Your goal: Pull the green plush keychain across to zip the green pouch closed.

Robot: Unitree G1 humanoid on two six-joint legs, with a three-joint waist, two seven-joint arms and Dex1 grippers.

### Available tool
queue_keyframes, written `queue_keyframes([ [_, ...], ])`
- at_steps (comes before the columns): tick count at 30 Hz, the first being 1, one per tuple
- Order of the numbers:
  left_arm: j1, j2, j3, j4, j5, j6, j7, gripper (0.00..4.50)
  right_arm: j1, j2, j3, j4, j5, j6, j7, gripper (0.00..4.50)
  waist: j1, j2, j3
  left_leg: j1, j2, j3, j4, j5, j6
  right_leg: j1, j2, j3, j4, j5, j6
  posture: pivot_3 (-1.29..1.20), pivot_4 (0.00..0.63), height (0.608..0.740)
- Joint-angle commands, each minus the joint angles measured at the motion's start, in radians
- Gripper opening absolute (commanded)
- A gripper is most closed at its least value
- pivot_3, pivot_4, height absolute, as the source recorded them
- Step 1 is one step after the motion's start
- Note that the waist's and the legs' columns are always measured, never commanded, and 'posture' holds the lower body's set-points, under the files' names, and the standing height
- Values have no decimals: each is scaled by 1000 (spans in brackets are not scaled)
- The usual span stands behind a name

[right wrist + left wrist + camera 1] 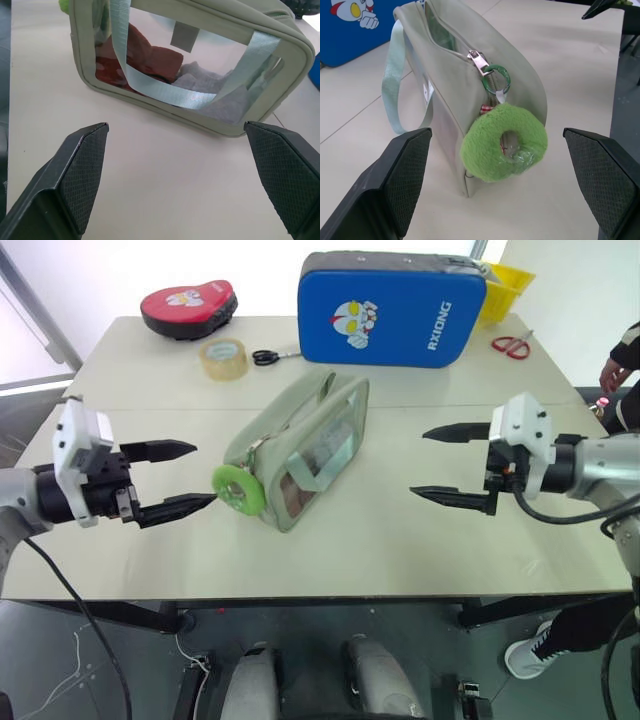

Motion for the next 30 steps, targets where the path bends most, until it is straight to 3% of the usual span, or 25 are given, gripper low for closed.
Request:
queue_keyframes([
  [1,-15,10,14,8,0,-23,-12,4488,-12,-14,-32,-22,10,-5,0,4500,0,0,0,0,0,0,0,0,0,0,0,0,0,0,0,0,150,737],
  [8,-61,13,14,41,-21,-20,-31,4488,-29,-11,-70,-21,59,5,9,4500,1,0,0,0,0,0,0,0,0,0,0,0,0,0,0,0,150,737],
  [11,-105,13,18,71,-34,-22,-39,4488,-92,-11,-44,8,47,-28,36,4500,0,0,0,0,0,0,0,0,0,0,0,0,0,0,0,0,150,737],
  [14,-160,-2,17,80,-79,-4,-41,4488,-248,24,40,81,-3,-90,81,4500,-6,1,0,0,0,1,0,0,0,-1,0,0,0,0,0,0,150,737],
  [21,-192,-45,-29,86,-67,-21,-30,4488,-652,273,357,439,-306,-441,200,4500,-25,1,0,0,0,1,0,0,0,-1,0,0,1,0,0,0,150,737],
  [28,-130,-60,10,39,-76,-22,-2,4488,-796,429,522,798,-585,-782,147,4500,-26,0,0,-2,1,-1,-1,0,-1,-4,-3,-1,1,0,0,0,150,737],
  [30,-104,-59,30,19,-82,-21,12,4500,-811,463,539,861,-616,-825,137,3939,-27,0,0,-3,1,-1,0,1,-2,-4,-4,-1,1,0,0,0,150,737],
])
